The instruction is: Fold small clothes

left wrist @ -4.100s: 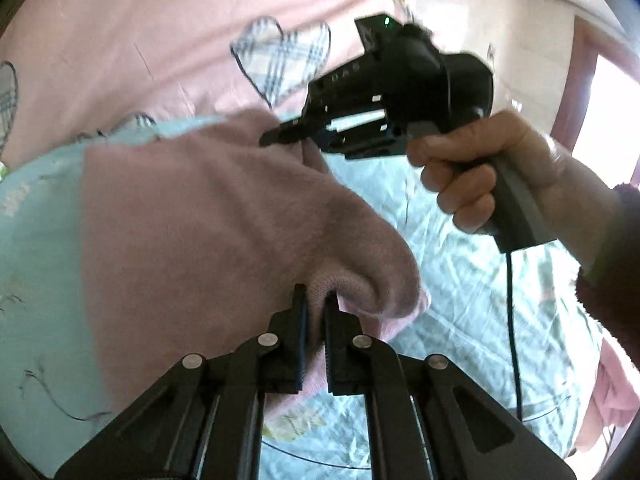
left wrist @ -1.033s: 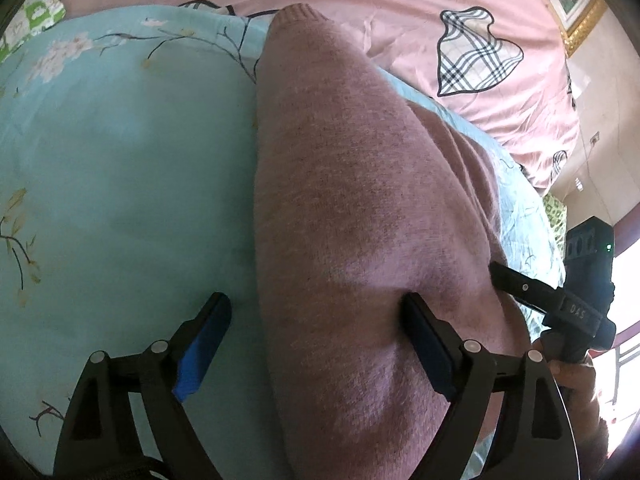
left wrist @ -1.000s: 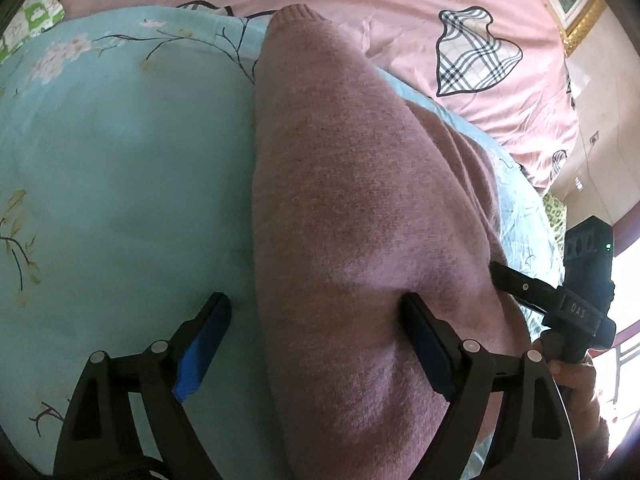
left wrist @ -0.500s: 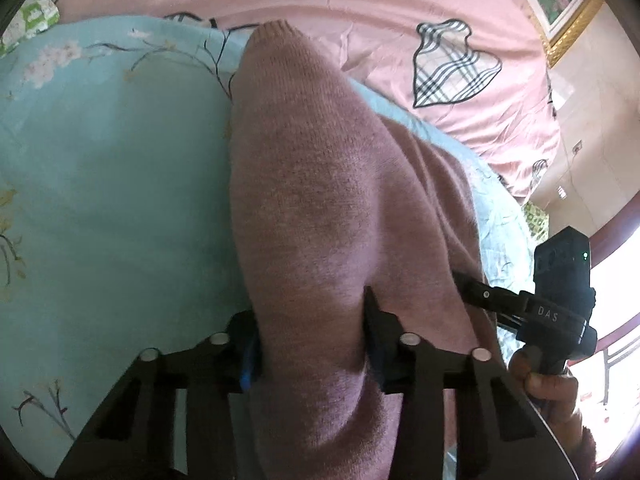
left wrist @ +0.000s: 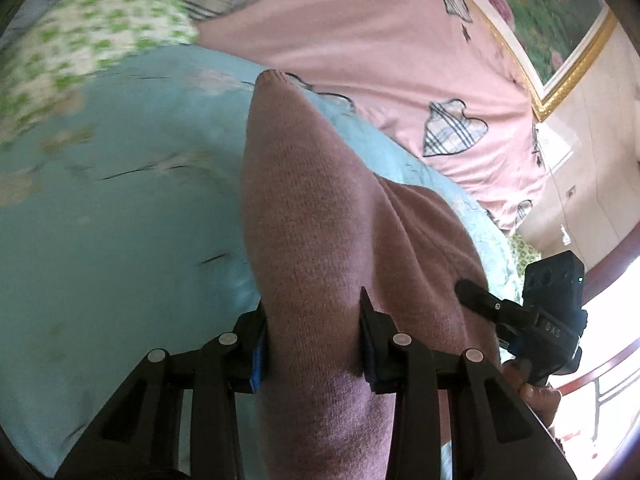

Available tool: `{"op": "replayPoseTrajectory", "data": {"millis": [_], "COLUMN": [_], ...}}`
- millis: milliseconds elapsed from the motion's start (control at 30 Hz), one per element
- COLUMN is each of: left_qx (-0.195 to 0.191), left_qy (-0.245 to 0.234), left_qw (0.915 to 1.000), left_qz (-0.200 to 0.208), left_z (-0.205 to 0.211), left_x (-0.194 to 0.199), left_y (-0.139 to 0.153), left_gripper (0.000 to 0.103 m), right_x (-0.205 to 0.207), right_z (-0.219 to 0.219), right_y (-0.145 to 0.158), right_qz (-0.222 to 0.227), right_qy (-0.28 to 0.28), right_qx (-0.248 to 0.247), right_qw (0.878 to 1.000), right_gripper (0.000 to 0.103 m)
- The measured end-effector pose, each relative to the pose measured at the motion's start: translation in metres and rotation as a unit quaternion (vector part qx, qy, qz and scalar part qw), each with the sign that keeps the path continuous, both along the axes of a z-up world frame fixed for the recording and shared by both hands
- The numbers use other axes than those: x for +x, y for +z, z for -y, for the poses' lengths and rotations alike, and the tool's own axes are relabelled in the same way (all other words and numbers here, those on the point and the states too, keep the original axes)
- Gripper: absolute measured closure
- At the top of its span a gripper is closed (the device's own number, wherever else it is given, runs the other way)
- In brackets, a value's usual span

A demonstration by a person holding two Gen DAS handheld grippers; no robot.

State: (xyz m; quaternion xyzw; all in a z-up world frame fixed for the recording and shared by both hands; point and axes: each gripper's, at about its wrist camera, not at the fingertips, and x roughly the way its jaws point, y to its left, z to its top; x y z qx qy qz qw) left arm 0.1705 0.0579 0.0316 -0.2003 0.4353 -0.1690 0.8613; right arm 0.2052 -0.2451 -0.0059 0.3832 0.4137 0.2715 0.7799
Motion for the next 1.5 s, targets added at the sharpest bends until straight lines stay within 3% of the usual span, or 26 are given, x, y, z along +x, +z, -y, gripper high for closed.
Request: {"op": "replayPoseTrajectory", "data": {"millis": [133,233,300,367,467,667,833,900,967,1033,1100,1233,1367,1433,1500], "left_qx": [0.025,0.029,0.044,0.041,0.042,0.052,0.054,0.063,0.073,0.077,0.077,0.079,0.079,0.098,0.134], "left_qy": [-0.001,-0.006,0.001,0.005,0.007,0.033,0.059,0.065,0.071,0.074,0.074,0.071,0.047,0.038,0.037], "left_qw": [0.9997,0.9992,0.9982,0.9984,0.9986,0.9981,0.9967,0.9957,0.9944,0.9939,0.9938,0.9936,0.9954,0.9942,0.9901], "left_qz": [0.002,-0.028,-0.040,-0.038,-0.033,-0.010,-0.015,-0.022,-0.026,-0.027,-0.031,-0.038,-0.026,-0.021,-0.019], "left_z": [-0.029,-0.041,-0.045,-0.050,-0.056,-0.074,-0.077,-0.073,-0.070,-0.068,-0.066,-0.059,-0.045,-0.034,-0.022], "left_x": [-0.033,-0.044,-0.047,-0.052,-0.056,-0.056,-0.027,-0.015,-0.007,-0.002,0.002,0.003,0.002,0.002,0.003], "left_y": [-0.008,-0.034,-0.051,-0.057,-0.053,-0.035,-0.032,-0.036,-0.040,-0.044,-0.047,-0.049,-0.037,-0.035,-0.040], "left_gripper": [0.066,0.063,0.058,0.048,0.040,0.035,0.035,0.034,0.034,0.034,0.034,0.034,0.033,0.033,0.033], "right_x": [-0.015,-0.022,-0.027,-0.036,-0.040,-0.043,-0.023,-0.014,-0.008,-0.005,-0.004,-0.004,-0.014,-0.016,-0.014], "right_z": [-0.044,-0.059,-0.059,-0.055,-0.049,-0.021,-0.040,-0.050,-0.058,-0.065,-0.073,-0.075,-0.046,-0.037,-0.035], "right_y": [-0.015,-0.042,-0.061,-0.070,-0.061,-0.025,-0.013,-0.020,-0.029,-0.030,-0.028,-0.022,0.014,0.024,0.014], "right_qz": [-0.004,-0.041,-0.067,-0.077,-0.077,-0.044,-0.034,-0.045,-0.060,-0.054,-0.045,-0.031,0.013,0.022,0.004], "right_qy": [0.029,0.029,0.021,0.007,-0.006,-0.047,-0.024,-0.017,-0.013,-0.012,-0.003,0.004,-0.022,-0.025,-0.022], "right_qx": [0.019,0.019,0.006,0.024,0.002,-0.032,-0.050,-0.059,-0.061,-0.068,-0.084,-0.095,-0.064,-0.084,-0.099], "right_qw": [0.999,0.999,0.997,0.997,0.997,0.997,0.998,0.997,0.996,0.996,0.995,0.995,0.998,0.996,0.995], "right_gripper": [0.069,0.069,0.068,0.063,0.054,0.054,0.054,0.058,0.076,0.080,0.091,0.095,0.096,0.096,0.096]}}
